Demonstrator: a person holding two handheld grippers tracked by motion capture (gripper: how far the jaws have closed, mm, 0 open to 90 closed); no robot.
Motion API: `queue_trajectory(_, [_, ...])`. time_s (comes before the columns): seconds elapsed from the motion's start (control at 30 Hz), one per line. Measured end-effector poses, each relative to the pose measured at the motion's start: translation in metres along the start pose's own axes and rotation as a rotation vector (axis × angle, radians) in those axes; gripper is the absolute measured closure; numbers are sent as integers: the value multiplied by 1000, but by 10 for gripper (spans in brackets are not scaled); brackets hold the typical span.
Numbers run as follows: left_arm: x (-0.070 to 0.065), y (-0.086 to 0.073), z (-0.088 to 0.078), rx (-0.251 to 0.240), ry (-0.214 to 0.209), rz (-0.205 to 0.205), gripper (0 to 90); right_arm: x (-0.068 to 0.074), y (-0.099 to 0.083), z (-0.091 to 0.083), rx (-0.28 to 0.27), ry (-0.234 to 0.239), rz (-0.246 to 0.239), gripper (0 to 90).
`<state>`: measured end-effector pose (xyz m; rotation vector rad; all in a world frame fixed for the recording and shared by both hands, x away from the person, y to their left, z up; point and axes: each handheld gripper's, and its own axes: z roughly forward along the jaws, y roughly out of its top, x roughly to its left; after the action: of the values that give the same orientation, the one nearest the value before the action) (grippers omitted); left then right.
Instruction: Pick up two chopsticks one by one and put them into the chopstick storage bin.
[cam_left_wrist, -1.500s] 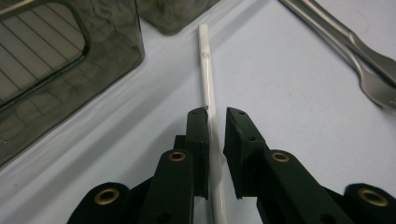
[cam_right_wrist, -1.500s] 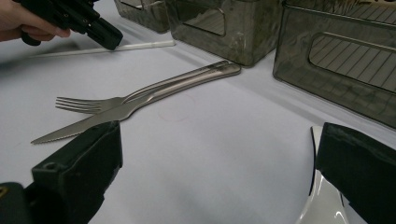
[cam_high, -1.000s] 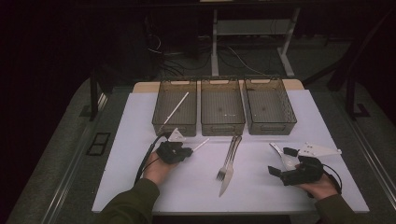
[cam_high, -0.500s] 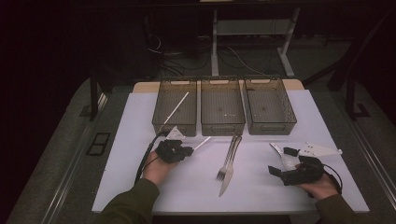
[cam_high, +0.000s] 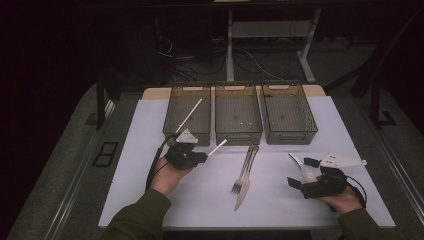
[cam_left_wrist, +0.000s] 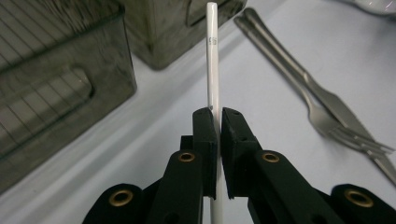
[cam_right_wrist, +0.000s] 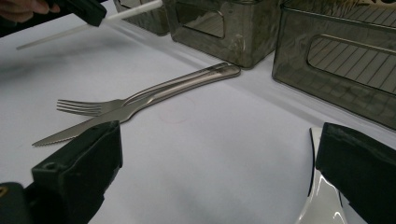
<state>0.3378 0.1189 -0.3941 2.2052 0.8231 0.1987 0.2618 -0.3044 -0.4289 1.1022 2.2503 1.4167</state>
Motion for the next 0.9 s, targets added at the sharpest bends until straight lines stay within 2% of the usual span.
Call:
queue_trajectory(0.2, [4,26,-14,-16,-9,1,840,0,0,0,-7,3,5,7])
queue_trajectory(0.43, [22,49,-21,-38,-2,-25,840,-1,0,-1,-9,6,4,6])
queue_trajectory(0.63, [38,70,-21,-25,26,-22,840,-1,0,-1,-14,6,8,6])
queue_trajectory(0.67, [40,74,-21,-31,28,-30,840,-1,0,-1,-14,6,9,7])
queue_trajectory(0.9, [58,103,-16,-38,65,-15,840,-2,0,-2,-20,5,19,7])
